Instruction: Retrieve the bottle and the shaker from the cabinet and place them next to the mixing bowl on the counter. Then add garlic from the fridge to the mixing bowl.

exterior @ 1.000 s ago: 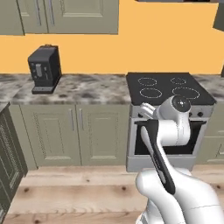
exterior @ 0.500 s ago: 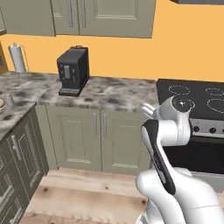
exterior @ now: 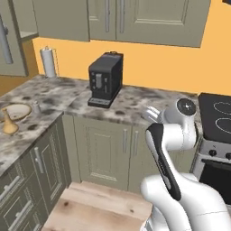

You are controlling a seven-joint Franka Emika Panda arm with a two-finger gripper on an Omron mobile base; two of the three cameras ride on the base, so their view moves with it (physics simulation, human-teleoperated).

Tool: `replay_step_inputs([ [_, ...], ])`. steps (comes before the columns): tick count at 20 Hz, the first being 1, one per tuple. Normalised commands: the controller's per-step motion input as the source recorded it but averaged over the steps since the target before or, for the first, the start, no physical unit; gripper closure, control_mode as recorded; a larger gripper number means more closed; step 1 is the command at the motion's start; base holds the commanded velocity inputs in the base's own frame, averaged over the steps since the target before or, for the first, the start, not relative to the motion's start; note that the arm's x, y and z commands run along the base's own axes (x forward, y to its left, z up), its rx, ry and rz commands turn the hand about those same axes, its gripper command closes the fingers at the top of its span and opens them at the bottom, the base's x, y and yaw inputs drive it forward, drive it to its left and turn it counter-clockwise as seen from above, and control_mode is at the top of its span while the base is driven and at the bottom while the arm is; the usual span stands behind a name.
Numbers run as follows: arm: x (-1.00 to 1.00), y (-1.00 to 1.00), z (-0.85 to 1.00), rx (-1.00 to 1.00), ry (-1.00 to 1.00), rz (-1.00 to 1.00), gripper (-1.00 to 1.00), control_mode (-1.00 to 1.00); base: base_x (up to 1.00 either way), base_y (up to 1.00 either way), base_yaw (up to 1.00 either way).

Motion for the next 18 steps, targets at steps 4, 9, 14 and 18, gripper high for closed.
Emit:
replay_step_inputs([
  [4,0.0,0.0,0.0,0.0,0.0,0.0,1.0,1.0,0.72,0.21,0.31],
  [9,0.0,0.0,0.0,0.0,0.0,0.0,1.0,1.0,0.7,0.19,0.33],
  [14,0.0,0.0,0.0,0.0,0.0,0.0,1.0,1.0,0.64,0.18,0.32],
  [18,0.0,0.0,0.0,0.0,0.0,0.0,1.0,1.0,0.63,0.18,0.32],
])
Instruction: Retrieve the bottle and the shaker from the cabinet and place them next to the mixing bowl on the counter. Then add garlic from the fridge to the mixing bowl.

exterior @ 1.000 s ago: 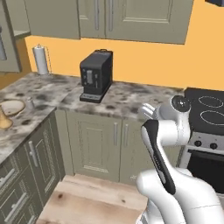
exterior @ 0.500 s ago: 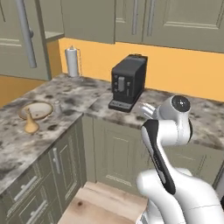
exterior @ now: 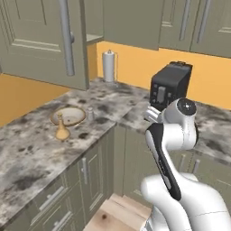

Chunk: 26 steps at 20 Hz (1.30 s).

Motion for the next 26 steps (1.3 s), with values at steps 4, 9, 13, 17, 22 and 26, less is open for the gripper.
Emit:
replay_step_inputs([
  [4,0.0,0.0,0.0,0.0,0.0,0.0,1.0,1.0,0.58,0.15,0.31],
  [9,0.0,0.0,0.0,0.0,0.0,0.0,1.0,1.0,0.67,0.03,0.31],
  [13,0.0,0.0,0.0,0.0,0.0,0.0,1.0,1.0,0.74,0.0,0.29],
  [17,0.0,0.0,0.0,0.0,0.0,0.0,1.0,1.0,0.66,0.0,0.28],
  [22,0.0,0.0,0.0,0.0,0.0,0.0,1.0,1.0,0.57,0.0,0.3],
  [26,0.0,0.0,0.0,0.0,0.0,0.0,1.0,1.0,0.44,-0.04,0.31],
])
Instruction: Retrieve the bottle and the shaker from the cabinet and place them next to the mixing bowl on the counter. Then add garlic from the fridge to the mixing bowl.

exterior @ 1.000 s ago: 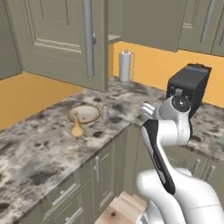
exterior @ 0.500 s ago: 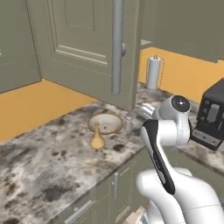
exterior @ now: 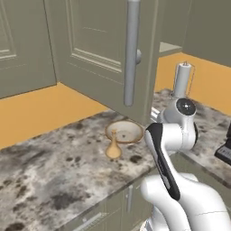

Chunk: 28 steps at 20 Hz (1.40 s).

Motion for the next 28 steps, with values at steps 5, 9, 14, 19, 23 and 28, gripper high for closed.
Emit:
replay_step_inputs([
  [5,0.0,0.0,0.0,0.0,0.0,0.0,1.0,1.0,0.19,-0.13,0.34],
  [9,0.0,0.0,0.0,0.0,0.0,0.0,1.0,1.0,0.24,-0.2,0.33],
  [14,0.0,0.0,0.0,0.0,0.0,0.0,1.0,1.0,0.01,-0.19,0.34],
  [19,0.0,0.0,0.0,0.0,0.0,0.0,1.0,1.0,0.0,-0.15,0.35],
  [23,0.0,0.0,0.0,0.0,0.0,0.0,1.0,1.0,0.0,-0.12,0.34],
  [28,0.0,0.0,0.0,0.0,0.0,0.0,1.0,1.0,0.0,-0.11,0.35],
])
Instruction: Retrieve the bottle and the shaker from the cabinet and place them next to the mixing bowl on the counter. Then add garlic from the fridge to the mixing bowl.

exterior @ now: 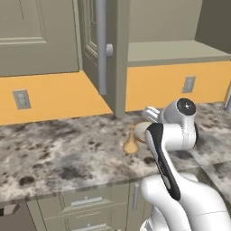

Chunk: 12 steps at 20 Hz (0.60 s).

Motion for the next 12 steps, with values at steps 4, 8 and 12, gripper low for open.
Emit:
replay_step_inputs([
  [4,0.0,0.0,0.0,0.0,0.0,0.0,1.0,1.0,0.0,-0.09,0.34],
  [8,0.0,0.0,0.0,0.0,0.0,0.0,1.0,1.0,0.07,-0.04,0.31],
  [12,0.21,-0.05,0.0,0.0,0.05,0.21,1.0,-1.0,0.04,-0.01,0.07],
])
